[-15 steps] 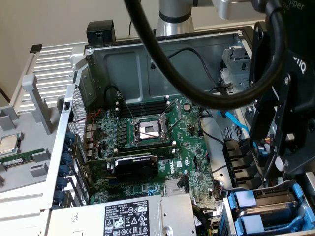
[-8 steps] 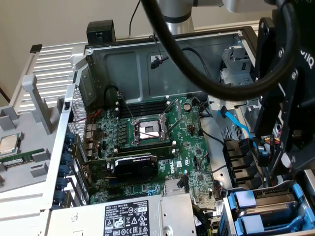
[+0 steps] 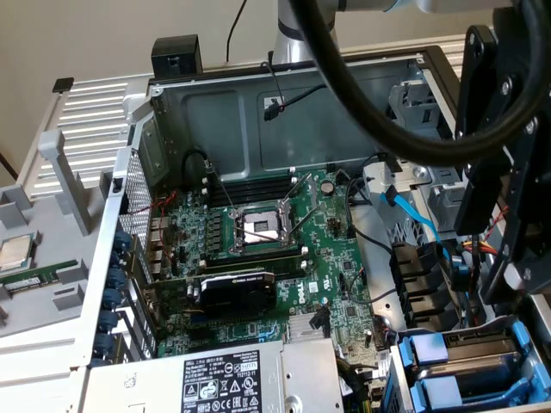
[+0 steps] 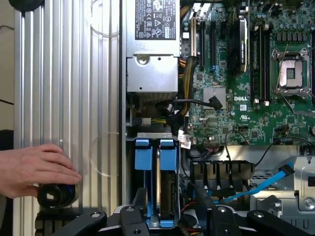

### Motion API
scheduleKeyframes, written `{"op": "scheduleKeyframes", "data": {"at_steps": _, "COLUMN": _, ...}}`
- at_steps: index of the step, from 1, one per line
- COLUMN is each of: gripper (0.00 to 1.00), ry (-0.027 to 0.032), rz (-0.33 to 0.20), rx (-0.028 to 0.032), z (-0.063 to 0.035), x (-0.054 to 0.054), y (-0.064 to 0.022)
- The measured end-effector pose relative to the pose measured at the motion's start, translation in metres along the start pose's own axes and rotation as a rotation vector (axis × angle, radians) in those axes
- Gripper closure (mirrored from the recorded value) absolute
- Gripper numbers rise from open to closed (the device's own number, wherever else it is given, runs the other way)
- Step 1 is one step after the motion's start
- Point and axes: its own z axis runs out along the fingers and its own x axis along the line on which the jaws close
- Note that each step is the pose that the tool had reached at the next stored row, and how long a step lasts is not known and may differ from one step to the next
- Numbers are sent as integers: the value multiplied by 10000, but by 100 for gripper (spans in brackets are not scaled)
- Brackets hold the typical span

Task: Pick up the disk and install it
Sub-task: 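Insert the first disk wire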

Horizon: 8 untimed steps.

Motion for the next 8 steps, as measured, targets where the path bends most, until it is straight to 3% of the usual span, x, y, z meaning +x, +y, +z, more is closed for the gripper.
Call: {"op": "scheduleKeyframes", "data": {"at_steps": 8, "gripper": 49, "ry": 0, "rz": 0, "rx": 0, "z": 0, "x": 0, "y": 0}}
